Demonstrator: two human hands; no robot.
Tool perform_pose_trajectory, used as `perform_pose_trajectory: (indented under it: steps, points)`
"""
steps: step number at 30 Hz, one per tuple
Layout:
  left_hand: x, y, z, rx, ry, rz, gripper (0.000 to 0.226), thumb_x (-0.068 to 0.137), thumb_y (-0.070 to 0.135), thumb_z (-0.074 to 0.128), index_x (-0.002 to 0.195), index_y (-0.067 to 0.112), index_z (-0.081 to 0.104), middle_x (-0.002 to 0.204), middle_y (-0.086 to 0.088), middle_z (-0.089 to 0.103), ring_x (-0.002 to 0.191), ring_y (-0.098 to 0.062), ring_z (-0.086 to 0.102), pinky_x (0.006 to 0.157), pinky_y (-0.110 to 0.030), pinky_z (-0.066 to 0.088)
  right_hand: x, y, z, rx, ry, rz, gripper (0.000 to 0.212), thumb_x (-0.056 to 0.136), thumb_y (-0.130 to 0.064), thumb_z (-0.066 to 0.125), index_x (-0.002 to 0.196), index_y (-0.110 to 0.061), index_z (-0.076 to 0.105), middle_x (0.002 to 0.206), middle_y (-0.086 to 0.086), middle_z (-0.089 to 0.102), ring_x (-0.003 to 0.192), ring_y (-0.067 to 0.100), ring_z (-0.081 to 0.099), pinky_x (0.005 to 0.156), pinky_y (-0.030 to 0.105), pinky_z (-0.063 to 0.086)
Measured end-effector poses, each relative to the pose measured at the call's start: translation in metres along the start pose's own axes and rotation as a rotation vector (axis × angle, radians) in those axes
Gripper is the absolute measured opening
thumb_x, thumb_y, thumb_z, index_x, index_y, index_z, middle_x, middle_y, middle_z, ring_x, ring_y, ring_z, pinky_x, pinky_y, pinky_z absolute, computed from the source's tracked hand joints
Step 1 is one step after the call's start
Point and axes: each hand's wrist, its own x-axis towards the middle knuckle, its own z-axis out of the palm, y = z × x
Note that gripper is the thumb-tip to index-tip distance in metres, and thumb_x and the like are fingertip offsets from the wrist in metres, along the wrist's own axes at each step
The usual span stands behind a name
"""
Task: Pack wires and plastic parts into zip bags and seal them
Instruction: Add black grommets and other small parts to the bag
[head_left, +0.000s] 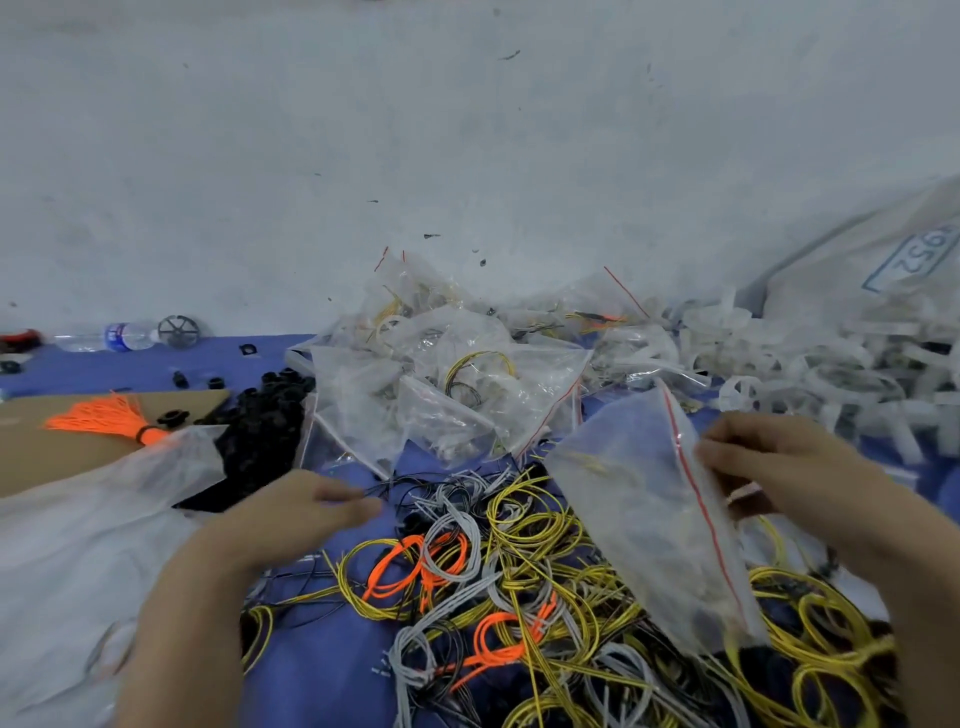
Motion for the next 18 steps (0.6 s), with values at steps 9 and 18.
perform_pose_trajectory:
  steps: [9,18]
  points:
    - [0.039,-0.067,0.066,0.375,0.461,-0.472,0.048,0.098,0.037,0.037,0.144,0.027,0.035,0.157,-0.016,0.016,0.144,-0.038,-0.003,0.114,-0.047,0.014,0.003,-0.002,0.017,0.037,-0.146,-0.078,0.02,0.09,-0.012,0.056,0.074,-0.003,0.063,0.066,0.004,0.063,0.058,0.013,0.059,0.051,0.02,0.048]
    - [0.036,-0.077,0.042,0.181,0.655,-0.376,0.043,0.083,-0.008,0.048,0.12,0.008,0.063,0.127,-0.025,0.047,0.115,-0.043,0.045,0.093,-0.043,0.036,0.0,-0.01,0.028,0.039,-0.166,-0.082,0.022,0.092,-0.01,0.054,0.071,-0.005,0.06,0.063,0.002,0.06,0.062,0.016,0.059,0.055,0.02,0.049]
